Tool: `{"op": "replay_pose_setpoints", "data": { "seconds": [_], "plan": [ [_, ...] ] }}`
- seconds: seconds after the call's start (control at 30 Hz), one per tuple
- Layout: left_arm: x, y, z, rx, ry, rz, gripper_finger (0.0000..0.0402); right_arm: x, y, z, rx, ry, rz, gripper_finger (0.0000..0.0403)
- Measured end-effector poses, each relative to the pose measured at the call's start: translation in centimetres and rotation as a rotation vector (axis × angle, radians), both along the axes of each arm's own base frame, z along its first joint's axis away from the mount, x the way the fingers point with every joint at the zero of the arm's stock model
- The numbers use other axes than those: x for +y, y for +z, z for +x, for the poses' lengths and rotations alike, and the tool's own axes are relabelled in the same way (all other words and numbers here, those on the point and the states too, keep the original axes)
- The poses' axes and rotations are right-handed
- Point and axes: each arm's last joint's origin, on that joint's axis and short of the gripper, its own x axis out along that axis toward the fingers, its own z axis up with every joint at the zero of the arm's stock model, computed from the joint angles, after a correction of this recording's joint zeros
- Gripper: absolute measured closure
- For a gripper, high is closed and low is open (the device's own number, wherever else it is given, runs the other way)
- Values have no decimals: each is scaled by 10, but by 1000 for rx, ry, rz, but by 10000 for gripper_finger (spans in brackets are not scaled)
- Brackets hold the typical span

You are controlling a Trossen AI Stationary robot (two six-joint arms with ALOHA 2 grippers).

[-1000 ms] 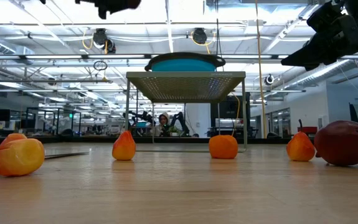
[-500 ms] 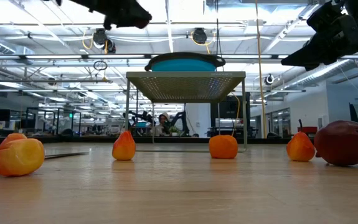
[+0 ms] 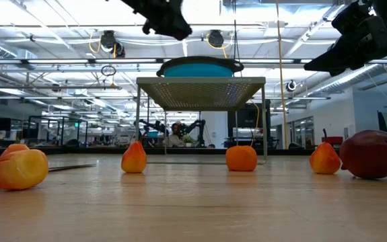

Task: Pick & Place Fruit
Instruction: Put the left pomegranate into the blue strainer bowl on the shelf

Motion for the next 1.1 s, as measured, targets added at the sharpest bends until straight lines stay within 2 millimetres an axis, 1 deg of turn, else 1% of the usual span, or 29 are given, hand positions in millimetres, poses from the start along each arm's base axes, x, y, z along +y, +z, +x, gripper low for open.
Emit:
{"op": "replay_pose_setpoints", "data": {
  "seconds": [0.13, 0.23, 0.37, 0.47, 0.63, 0.77, 1.1],
  "plan": [
    [11, 0, 18, 42, 8, -15, 224, 0, 0, 0, 0, 0, 0, 403],
    [19, -3, 30, 91, 19, -31, 224, 0, 0, 0, 0, 0, 0, 403],
    [30, -12, 42, 151, 34, -58, 224, 0, 0, 0, 1, 0, 1, 403],
    [37, -17, 48, 172, 46, -67, 224, 0, 0, 0, 3, 0, 1, 403],
    [48, -26, 49, 185, 28, -126, 224, 0, 0, 0, 3, 0, 1, 403],
    [55, -32, 44, 205, 46, -201, 224, 0, 0, 0, 6, 0, 2, 403],
    [57, -36, 41, 237, 51, -242, 224, 0, 0, 0, 5, 0, 2, 403]
  ]
}}
